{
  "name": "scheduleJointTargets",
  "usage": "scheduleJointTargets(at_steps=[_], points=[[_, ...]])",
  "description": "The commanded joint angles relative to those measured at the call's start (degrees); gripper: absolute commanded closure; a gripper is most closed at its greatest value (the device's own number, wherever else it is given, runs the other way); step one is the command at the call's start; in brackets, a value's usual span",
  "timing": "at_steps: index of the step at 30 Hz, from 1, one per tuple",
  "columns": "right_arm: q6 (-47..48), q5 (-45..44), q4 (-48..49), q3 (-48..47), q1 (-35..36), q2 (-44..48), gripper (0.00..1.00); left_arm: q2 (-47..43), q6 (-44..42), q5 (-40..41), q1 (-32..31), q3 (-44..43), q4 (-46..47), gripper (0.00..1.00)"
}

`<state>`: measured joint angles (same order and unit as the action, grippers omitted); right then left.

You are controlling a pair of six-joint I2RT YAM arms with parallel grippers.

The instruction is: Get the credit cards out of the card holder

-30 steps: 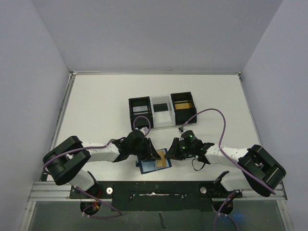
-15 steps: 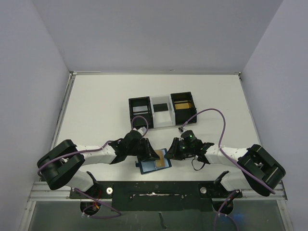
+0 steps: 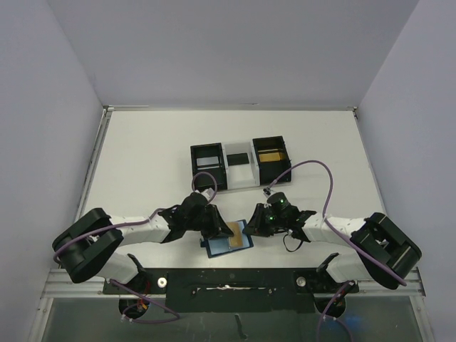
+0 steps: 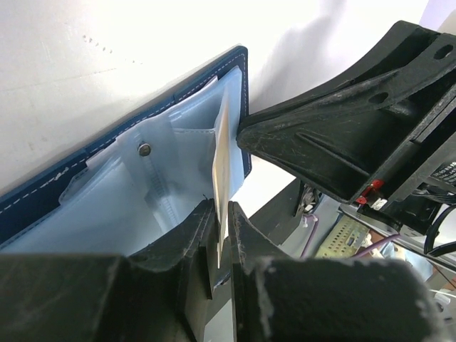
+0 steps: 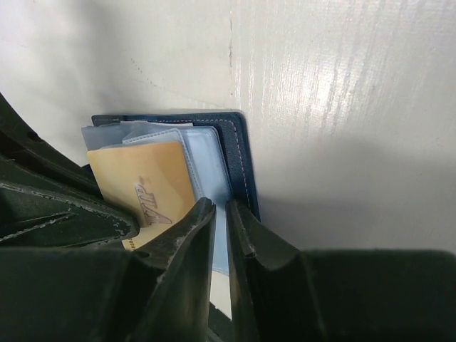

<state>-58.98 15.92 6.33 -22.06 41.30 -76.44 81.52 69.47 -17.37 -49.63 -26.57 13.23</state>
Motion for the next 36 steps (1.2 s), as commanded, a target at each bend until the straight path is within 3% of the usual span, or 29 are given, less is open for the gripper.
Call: scheduleJointTargets(at_steps=[1, 8, 16, 23, 29, 36], points=[[1.45, -2.85, -5.15, 0.36, 0.55, -2.34, 0.83, -2.29, -0.59, -1.68, 0.79, 0.64, 1.06, 0.90], [2.86, -2.36, -6.49, -1.78, 0.63, 0.23, 0.83, -1.00, -1.10, -2.89, 1.29, 2.39, 1.92, 0.90], [8.27, -5.41, -16.88, -9.30, 0.93, 9.66, 0.75, -1.20, -1.27, -2.45, 1.34, 2.74, 3.27, 0.94], [8.49, -2.14, -14.18, -10.07, 2.87, 7.01, 0.73, 0.10, -1.06, -3.32, 1.32, 2.76, 5.70, 0.97], [6.86, -2.03, -10.84, -9.55, 4.72, 0.41, 0.74, 0.50, -1.05, -2.74, 1.33, 2.75, 3.51, 0.84], [6.69, -5.06, -13.60, -9.74, 5.39, -3.72, 0.76, 0.40, -2.18, -2.19, 1.29, 3.84, 1.80, 0.71]])
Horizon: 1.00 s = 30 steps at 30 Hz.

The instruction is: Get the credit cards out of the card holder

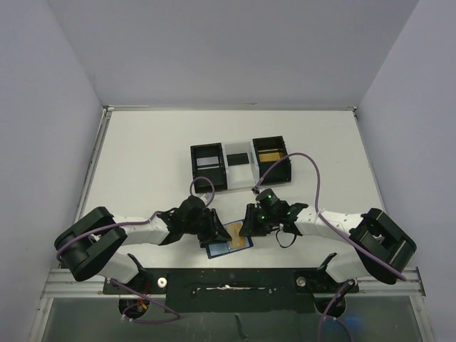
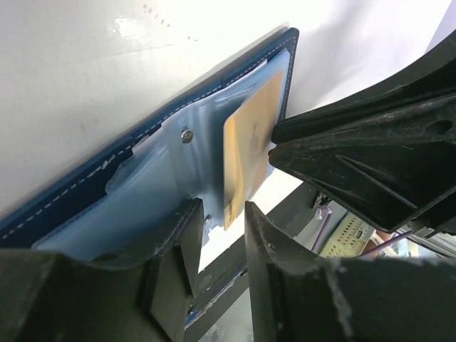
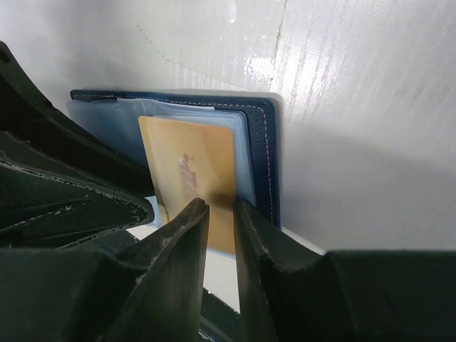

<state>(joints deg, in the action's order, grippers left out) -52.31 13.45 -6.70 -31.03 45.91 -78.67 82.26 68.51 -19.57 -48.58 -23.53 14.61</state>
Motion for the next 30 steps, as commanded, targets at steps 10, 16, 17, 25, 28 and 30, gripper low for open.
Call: scheduleJointTargets(at_steps=[10, 16, 17, 25, 28, 30], points=[[-0.60, -2.64, 0.15, 0.35, 0.95, -1.61, 0.78, 2.42, 2.59, -0.23, 0.07, 2.25, 11.43, 0.82], [-0.47, -2.82, 0.16, 0.45, 0.94, -1.73, 0.78, 3.36, 2.29, -1.51, 0.08, 2.47, 13.51, 0.95], [-0.49, -2.94, 0.10, 0.51, 0.96, -1.62, 0.79, 3.02, 2.30, -1.45, 0.14, 2.40, 13.52, 0.96], [-1.11, -3.79, -0.18, 1.14, 0.98, -0.98, 0.79, 2.99, 4.51, -3.35, 0.62, 2.86, 16.73, 1.00], [-1.36, -4.37, -0.51, 1.23, 0.86, -0.91, 0.79, 2.92, 4.81, -4.47, 1.22, 3.38, 15.90, 1.00], [-1.47, -4.48, -0.39, 1.40, 0.83, -0.84, 0.79, 1.98, 4.62, -4.32, 1.30, 3.86, 13.63, 1.00]])
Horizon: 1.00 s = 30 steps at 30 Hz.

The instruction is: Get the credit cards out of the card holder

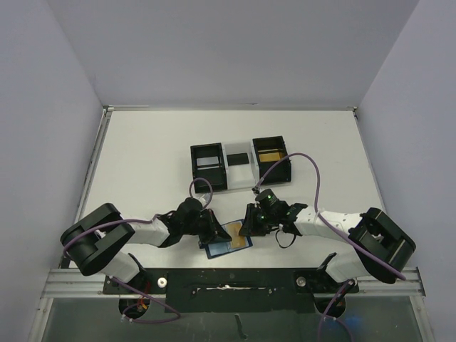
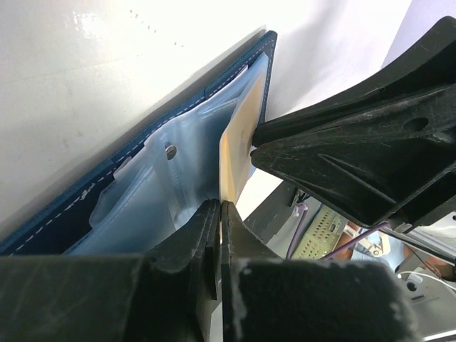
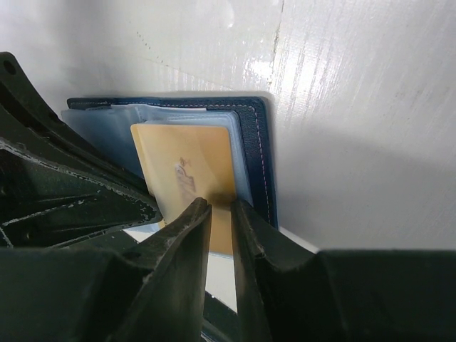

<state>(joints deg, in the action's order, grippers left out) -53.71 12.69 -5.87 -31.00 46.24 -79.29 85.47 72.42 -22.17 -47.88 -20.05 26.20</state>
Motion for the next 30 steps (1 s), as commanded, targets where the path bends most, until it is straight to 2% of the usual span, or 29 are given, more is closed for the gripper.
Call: scheduleJointTargets(at_steps=[1, 6, 11, 22, 30], points=[[-0.15, -3.72, -1.10, 1.38, 0.52, -0.36, 0.79, -1.72, 0.34, -1.54, 0.64, 0.46, 0.60, 1.00], [-0.02, -3.66, -0.99, 1.15, 0.56, -0.90, 0.79, -4.71, -3.14, -0.83, 0.94, -0.42, -8.46, 1.00], [0.20, -3.38, -0.99, 0.83, 0.54, -0.85, 0.79, -7.07, -3.92, 0.88, 0.94, -0.12, -12.19, 1.00], [3.26, -1.67, -4.04, -6.50, 0.65, 3.78, 0.76, -7.80, -4.04, 1.75, 0.96, -0.49, -11.58, 1.00], [1.73, 1.74, 0.79, -5.27, 1.05, -2.23, 0.72, -7.34, -3.70, 1.68, 0.86, -0.51, -10.12, 1.00]])
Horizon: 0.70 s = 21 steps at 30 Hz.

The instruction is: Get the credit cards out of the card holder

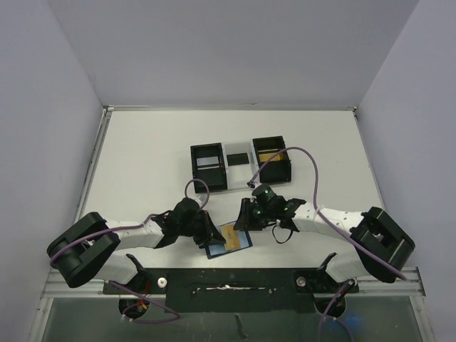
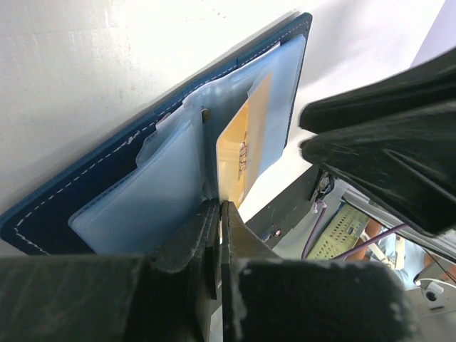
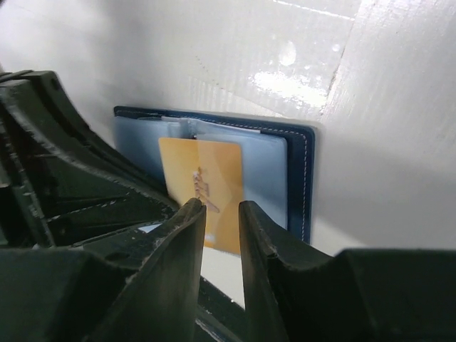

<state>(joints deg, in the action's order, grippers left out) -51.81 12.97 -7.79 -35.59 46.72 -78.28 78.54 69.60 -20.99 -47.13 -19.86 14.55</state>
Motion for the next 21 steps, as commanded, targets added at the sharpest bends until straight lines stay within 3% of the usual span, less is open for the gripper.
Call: scheduleJointTargets(at_steps=[1, 4, 14, 18, 21], points=[[-0.40, 1.78, 3.31, -0.17, 0.60, -3.92, 0.72, -0.34, -0.81, 0.51, 0.11, -0.71, 1.72, 1.00], [-1.18, 3.28, 6.34, 1.88, 0.63, -5.84, 0.73, -0.23, -0.11, 0.51, 0.16, -0.39, 2.99, 0.99], [-4.06, 1.88, 8.93, 5.18, 0.70, -5.44, 0.75, 3.58, 3.72, 0.01, 0.20, 1.25, 12.60, 0.84], [-3.89, 1.71, 8.63, 5.18, 0.68, -5.39, 0.75, 4.42, 4.29, 0.01, 0.15, 1.22, 13.51, 0.84], [-3.87, 0.89, 7.95, 5.05, 0.69, -5.00, 0.75, 3.46, 4.18, 0.58, 0.20, 1.30, 12.56, 0.92]])
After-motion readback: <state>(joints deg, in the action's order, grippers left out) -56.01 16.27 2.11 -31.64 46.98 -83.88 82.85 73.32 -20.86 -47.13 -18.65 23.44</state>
